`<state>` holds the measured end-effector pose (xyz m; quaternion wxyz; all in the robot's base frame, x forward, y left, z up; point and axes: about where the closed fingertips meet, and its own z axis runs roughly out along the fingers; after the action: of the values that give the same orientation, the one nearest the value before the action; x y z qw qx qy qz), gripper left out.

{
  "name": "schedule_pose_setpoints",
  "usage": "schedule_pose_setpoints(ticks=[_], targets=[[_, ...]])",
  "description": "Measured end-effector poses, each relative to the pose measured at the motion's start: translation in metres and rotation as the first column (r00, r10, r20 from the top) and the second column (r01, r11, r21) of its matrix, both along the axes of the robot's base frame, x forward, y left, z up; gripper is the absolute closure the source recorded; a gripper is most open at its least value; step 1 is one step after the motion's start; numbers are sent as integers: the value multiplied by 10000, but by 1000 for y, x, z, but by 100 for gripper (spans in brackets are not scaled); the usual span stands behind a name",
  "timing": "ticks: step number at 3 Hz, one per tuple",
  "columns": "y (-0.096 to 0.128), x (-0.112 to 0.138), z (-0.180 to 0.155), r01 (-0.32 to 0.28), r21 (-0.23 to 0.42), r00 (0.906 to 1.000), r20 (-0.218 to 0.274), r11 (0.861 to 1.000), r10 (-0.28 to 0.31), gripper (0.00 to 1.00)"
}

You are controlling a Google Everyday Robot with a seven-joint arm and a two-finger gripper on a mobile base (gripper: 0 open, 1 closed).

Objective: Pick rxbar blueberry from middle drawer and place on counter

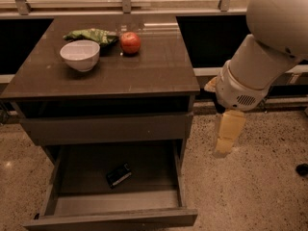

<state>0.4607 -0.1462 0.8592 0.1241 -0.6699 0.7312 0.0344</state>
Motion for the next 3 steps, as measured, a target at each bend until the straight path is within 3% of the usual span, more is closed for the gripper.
schedule_pose_setpoints(ticks=[1,2,3], targets=[[6,-1,-9,-201,-506,9997,-181,9985,192,0],[50,25,-34,-2267,-1952,9639,954,9542,2485,0],[71,22,-51,-3925,-2630,8718,1990,8813,4477,0]])
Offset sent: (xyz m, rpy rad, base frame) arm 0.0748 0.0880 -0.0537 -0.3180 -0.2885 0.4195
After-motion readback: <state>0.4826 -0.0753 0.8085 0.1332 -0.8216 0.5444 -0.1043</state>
